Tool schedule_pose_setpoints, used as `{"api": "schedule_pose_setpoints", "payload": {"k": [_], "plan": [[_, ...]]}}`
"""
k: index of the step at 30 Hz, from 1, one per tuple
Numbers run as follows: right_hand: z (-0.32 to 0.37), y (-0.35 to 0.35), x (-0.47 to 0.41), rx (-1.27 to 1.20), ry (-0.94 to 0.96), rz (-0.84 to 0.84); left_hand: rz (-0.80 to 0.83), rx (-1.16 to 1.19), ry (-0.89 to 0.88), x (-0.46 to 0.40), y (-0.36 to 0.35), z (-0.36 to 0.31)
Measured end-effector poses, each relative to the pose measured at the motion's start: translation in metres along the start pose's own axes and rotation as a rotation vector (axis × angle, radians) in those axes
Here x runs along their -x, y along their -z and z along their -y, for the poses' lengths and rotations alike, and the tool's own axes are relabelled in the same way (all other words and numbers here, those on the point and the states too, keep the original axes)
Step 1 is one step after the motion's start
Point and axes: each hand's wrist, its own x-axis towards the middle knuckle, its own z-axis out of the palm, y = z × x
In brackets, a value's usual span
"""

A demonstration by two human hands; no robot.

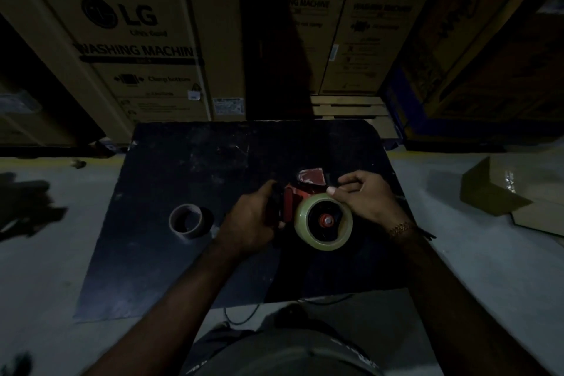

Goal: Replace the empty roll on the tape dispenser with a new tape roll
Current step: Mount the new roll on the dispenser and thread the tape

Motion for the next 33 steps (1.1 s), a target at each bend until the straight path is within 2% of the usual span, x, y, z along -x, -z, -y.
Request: {"api": "schedule_pose_setpoints", "payload": {"k": [8,14,22,28,33], "plan": [[0.001,-0.014,-0.003,0.024,-0.037,-0.095,0.01,-0.005,0.002,0.0,-0.001,0.003],[-0.001,-0.02,0.006,0.09,0.002,-0.263,0.009,-0.007,0.014,-0.003,-0.004,0.009],[-0.02,-0.03,0.023,0.167,0.391,-0.252,0.002,-0.035,0.059,-0.007,-0.005,0.014],[-0.02,-0.033,0.025,0.387,0.643,-0.218,0.067,-0.039,0.027,-0.007,-0.005,0.012],[-0.012,-0.047,0.03,0.587,0.835,-0.343,0.096,-0.023,0.001,-0.005,-0.004,0.002]]}}
